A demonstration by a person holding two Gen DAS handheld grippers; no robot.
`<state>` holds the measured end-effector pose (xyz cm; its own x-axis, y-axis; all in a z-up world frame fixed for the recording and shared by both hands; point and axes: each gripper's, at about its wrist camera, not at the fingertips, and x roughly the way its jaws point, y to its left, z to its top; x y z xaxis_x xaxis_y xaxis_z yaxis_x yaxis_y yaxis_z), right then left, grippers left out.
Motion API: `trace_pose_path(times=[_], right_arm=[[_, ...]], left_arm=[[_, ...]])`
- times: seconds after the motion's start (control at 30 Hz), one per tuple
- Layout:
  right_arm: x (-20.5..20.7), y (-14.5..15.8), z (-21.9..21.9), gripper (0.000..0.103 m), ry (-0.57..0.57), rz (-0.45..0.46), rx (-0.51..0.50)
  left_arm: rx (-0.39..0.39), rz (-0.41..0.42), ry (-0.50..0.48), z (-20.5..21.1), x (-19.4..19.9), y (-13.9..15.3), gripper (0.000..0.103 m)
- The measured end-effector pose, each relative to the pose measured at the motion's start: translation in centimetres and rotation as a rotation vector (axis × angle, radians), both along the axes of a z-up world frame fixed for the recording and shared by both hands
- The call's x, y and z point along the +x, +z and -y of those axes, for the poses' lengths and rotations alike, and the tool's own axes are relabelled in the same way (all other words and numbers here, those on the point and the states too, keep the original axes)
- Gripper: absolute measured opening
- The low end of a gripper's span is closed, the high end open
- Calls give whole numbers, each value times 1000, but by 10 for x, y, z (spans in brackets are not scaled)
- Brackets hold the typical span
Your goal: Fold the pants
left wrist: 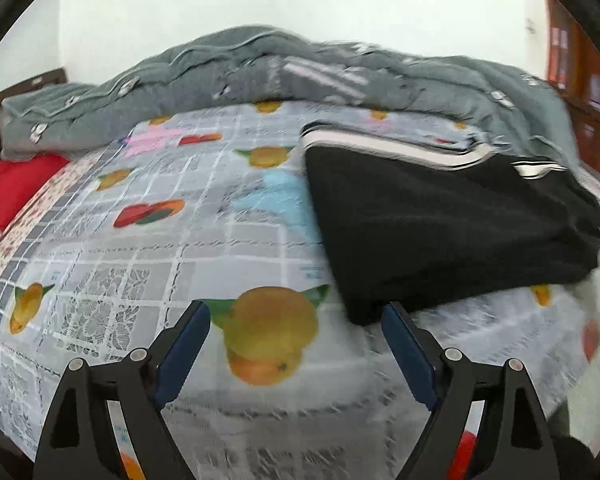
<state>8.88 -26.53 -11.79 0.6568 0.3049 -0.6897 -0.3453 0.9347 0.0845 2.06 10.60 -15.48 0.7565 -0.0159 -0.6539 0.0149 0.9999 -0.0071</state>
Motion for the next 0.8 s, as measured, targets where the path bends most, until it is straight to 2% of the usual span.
trace_pose_path(times=[0.13,0.23,0.3,0.37,0.43,0.53,0.6,0.67,0.73,0.8], right_arm=[[9,20,0,24,-30,54,52],[29,9,-10,24,-60,21,62],[37,-15,-15,24,-62,-45,42],[33,-35,-14,24,-65,-79,53],[28,-39,-15,24,-49,-105,77],[24,-30,-21,25,-7,-95,18],[30,-16,-16,25,20,-82,46],[43,-1,-14,33,28,-41,71],[60,11,-16,36,12,2,50],[85,16,-22,37,14,6,35]], left_arm=[[22,53,-13,13,11,23,87],[-27,34,14,17,38,32,87],[-42,-17,24,20,55,23,87],[-6,-79,29,25,62,5,87],[11,-121,20,29,63,-13,88],[-19,-105,12,24,56,-10,87],[-22,-84,21,20,53,-3,87],[-10,-78,28,17,55,2,87],[5,-76,36,15,60,4,87],[13,-71,47,12,64,7,87]])
